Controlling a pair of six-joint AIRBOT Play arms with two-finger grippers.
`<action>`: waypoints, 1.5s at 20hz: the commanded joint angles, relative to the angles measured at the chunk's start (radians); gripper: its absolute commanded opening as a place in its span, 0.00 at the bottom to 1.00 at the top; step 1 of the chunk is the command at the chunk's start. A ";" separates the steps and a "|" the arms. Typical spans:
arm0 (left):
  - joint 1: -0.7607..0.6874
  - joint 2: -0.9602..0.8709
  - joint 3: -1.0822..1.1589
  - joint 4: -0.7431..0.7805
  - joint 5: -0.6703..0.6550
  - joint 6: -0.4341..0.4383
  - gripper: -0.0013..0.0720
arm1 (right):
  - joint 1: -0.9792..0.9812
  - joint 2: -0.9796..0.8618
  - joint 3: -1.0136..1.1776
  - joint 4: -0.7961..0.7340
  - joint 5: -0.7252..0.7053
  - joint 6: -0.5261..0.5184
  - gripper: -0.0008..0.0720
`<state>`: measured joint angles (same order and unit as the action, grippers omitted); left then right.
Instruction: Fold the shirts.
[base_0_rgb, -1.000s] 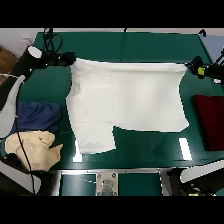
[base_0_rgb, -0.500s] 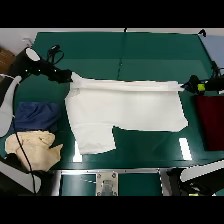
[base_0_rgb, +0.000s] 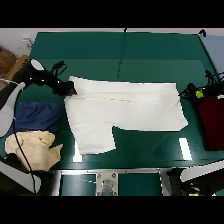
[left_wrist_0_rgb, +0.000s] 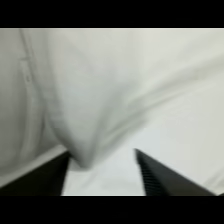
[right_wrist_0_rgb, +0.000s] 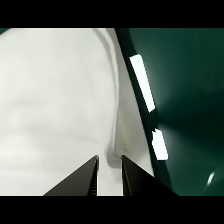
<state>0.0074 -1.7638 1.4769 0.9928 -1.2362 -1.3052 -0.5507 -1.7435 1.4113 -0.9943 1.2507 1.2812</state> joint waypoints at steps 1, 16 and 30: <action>0.001 0.001 0.017 -0.053 -0.165 -0.033 0.86 | 0.000 0.036 0.050 -0.207 0.132 0.159 0.27; 0.001 0.630 -0.614 0.102 -0.208 -0.119 0.09 | -0.138 0.850 -0.780 -0.220 0.067 0.320 0.24; -0.004 0.710 -1.131 -0.229 0.200 -0.098 0.75 | -0.136 0.806 -1.041 0.055 -0.330 0.304 0.58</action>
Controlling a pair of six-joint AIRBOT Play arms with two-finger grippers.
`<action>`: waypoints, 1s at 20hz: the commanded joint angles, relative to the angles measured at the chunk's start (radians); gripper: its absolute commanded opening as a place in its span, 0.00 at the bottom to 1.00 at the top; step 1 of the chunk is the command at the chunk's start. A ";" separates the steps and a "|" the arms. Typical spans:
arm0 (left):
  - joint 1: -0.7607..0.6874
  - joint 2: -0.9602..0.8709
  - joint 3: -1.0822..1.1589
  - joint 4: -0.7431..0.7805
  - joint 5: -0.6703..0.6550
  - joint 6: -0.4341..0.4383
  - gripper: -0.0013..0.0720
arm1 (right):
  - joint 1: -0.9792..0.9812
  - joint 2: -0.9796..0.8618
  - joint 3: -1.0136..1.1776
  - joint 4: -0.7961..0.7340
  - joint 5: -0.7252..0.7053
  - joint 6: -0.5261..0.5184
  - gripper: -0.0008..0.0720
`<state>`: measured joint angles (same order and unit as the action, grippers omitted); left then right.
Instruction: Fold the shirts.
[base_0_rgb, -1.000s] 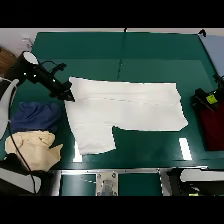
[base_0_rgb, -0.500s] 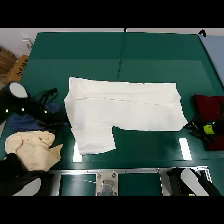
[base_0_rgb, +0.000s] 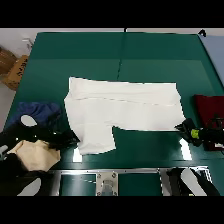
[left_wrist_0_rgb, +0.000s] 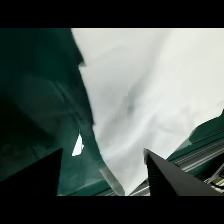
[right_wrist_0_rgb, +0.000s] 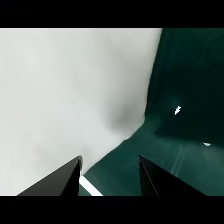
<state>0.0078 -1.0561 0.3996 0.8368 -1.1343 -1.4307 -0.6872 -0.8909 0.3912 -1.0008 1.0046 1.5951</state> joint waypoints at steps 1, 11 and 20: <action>-0.025 0.002 -0.061 -0.083 0.127 0.029 0.70 | 0.000 -0.074 -0.021 0.071 -0.095 -0.010 0.58; -0.167 0.003 0.045 -0.120 0.243 0.083 0.06 | 0.029 -0.192 0.000 0.335 -0.159 -0.227 0.16; -0.167 0.003 0.379 0.137 -0.149 0.016 0.06 | 0.027 -0.151 0.177 0.074 0.079 -0.153 0.03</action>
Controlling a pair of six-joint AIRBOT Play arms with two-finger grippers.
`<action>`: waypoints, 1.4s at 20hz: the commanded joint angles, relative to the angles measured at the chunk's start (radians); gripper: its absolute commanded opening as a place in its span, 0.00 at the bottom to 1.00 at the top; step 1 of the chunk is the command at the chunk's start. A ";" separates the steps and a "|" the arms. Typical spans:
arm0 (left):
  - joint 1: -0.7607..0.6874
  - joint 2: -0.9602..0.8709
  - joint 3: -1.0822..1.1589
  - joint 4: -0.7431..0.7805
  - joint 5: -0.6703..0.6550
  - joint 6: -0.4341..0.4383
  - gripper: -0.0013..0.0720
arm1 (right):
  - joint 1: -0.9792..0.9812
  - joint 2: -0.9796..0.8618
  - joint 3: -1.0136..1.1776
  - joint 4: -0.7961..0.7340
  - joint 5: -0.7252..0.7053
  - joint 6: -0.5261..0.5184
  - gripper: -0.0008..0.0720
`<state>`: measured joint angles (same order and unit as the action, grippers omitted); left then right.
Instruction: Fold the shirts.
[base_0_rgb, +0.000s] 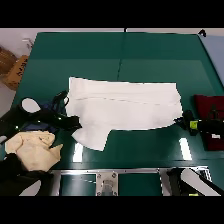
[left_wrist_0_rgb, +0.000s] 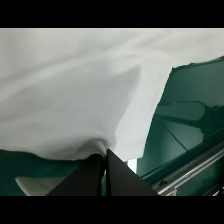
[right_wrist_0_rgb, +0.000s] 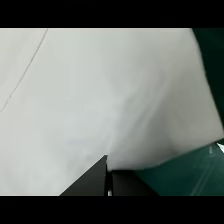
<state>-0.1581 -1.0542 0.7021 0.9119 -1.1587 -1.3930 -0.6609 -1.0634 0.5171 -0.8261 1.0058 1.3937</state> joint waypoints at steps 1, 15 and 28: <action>-0.001 0.001 0.091 0.061 -0.154 -0.022 0.06 | 0.001 0.033 0.068 -0.124 0.098 0.069 0.03; -0.001 -0.305 0.633 0.237 -0.042 -0.020 0.05 | 0.193 -0.231 0.481 -0.041 0.008 0.091 0.03; 0.023 -0.784 1.075 0.281 0.301 -0.035 0.84 | 0.242 -0.805 1.051 0.053 0.033 -0.006 0.42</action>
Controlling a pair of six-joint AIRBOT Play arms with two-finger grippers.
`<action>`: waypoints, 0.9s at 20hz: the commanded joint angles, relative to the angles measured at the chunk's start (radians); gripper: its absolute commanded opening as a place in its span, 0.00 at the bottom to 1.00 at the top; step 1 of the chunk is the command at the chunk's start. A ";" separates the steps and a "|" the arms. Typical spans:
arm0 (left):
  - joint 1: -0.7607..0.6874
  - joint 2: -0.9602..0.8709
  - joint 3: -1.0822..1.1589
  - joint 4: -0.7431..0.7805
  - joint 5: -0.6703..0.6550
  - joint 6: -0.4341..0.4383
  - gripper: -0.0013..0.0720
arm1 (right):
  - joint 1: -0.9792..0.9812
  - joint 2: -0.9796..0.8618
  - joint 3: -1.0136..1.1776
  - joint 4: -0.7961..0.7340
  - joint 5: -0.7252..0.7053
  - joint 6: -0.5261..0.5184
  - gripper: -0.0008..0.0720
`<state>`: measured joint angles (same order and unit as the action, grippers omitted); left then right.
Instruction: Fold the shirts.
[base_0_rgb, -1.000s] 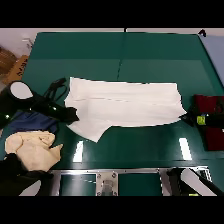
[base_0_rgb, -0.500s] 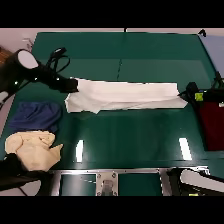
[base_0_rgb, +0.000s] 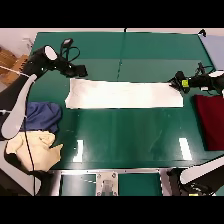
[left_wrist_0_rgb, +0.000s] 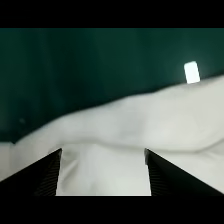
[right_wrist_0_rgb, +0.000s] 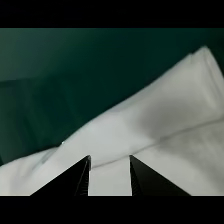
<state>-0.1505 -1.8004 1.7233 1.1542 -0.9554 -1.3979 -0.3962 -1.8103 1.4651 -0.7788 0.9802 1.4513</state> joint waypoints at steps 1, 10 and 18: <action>0.030 -0.037 0.080 0.063 0.055 -0.055 0.84 | -0.045 -0.058 0.130 -0.013 0.116 -0.076 0.46; 0.084 -0.036 0.124 0.056 -0.304 -0.052 0.08 | -0.200 -0.083 0.165 -0.183 0.326 -0.174 0.66; 0.074 -0.038 0.124 -0.137 -0.307 -0.034 0.06 | -0.119 -0.222 0.165 -0.160 0.391 -0.260 0.54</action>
<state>-0.0708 -1.8370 1.8458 1.0855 -1.2556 -1.4410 -0.5442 -1.9831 1.6321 -0.9264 1.3476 1.2289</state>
